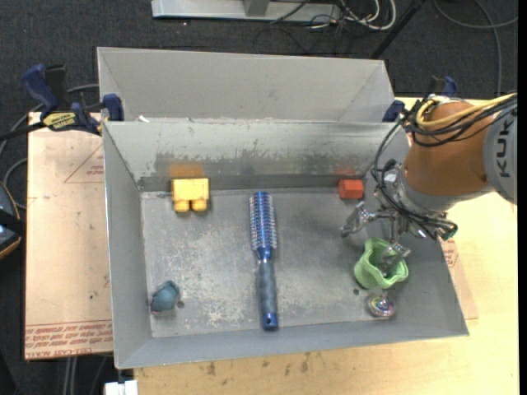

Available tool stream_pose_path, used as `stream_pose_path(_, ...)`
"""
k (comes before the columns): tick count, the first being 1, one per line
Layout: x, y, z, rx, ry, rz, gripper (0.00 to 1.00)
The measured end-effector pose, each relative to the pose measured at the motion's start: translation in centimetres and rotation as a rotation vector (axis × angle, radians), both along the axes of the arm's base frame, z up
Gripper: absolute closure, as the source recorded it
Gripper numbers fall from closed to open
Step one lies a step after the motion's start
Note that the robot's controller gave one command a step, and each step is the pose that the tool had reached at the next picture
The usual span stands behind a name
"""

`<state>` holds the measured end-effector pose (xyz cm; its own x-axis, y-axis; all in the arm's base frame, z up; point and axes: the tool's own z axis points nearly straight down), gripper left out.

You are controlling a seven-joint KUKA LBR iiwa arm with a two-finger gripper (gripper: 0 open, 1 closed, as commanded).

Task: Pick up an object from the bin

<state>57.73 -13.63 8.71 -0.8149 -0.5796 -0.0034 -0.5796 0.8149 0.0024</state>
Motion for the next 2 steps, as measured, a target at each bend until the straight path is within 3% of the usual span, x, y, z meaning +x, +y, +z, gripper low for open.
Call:
stream_pose_path(1,0.0,0.3,0.0,0.005,0.0,0.001,1.0)
stream_pose_path(2,0.3,2.1,13.6,-0.005,-0.008,0.412,1.0)
